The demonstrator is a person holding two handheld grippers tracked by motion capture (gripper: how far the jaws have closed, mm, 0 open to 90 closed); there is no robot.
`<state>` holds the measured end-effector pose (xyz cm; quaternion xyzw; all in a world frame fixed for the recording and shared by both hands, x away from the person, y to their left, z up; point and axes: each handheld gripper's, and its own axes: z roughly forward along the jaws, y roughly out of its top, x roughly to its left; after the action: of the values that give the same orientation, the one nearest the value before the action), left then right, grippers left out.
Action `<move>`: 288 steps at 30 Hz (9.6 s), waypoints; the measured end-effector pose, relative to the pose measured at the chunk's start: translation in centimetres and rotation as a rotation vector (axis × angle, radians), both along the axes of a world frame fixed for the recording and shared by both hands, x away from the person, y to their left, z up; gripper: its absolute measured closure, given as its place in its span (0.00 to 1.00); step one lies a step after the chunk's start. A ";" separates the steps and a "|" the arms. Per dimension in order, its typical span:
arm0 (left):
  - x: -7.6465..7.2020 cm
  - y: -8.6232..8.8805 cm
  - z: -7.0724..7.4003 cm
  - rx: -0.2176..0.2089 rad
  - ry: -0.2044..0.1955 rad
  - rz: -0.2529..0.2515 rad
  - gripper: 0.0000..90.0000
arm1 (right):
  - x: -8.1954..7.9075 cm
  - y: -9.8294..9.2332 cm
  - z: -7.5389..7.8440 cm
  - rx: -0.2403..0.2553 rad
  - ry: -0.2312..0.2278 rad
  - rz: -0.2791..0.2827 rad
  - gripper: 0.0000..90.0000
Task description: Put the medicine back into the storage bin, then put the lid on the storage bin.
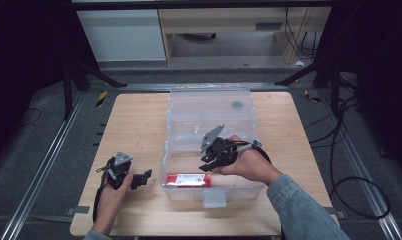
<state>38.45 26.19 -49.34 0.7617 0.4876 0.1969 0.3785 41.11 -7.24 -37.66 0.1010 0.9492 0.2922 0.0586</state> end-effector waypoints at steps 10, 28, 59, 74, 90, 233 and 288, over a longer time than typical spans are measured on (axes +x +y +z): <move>-2.1 -0.3 4.5 0.017 -0.068 -0.139 0.08 | 0.2 -2.9 3.1 0.075 -0.038 -0.074 0.58; -4.2 -3.9 10.6 0.078 -0.126 -0.362 0.24 | 3.3 -8.6 7.5 0.053 -0.111 -0.253 0.56; -5.0 -9.1 10.1 0.111 -0.103 -0.565 0.41 | 6.7 -10.9 7.6 -0.106 -0.201 -0.305 0.63; -5.3 -10.1 8.3 0.162 -0.080 -0.644 0.37 | 9.0 -8.6 6.6 -0.185 -0.233 -0.267 0.47; -4.7 -11.9 7.1 0.281 0.014 -0.745 0.57 | 10.5 -8.6 6.6 -0.227 -0.205 -0.248 0.51; -2.1 -14.1 6.8 0.337 0.036 -0.730 0.79 | 1.2 -9.1 8.2 -0.197 -0.245 -0.027 0.99; -6.0 -12.4 11.3 -0.003 -0.122 -0.632 0.63 | -0.6 -10.0 6.5 -0.166 -0.248 0.002 0.97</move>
<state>32.45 13.80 -38.06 0.8616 0.2037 0.1143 0.4507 40.55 -17.28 -31.13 0.0577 0.9557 0.2231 0.1834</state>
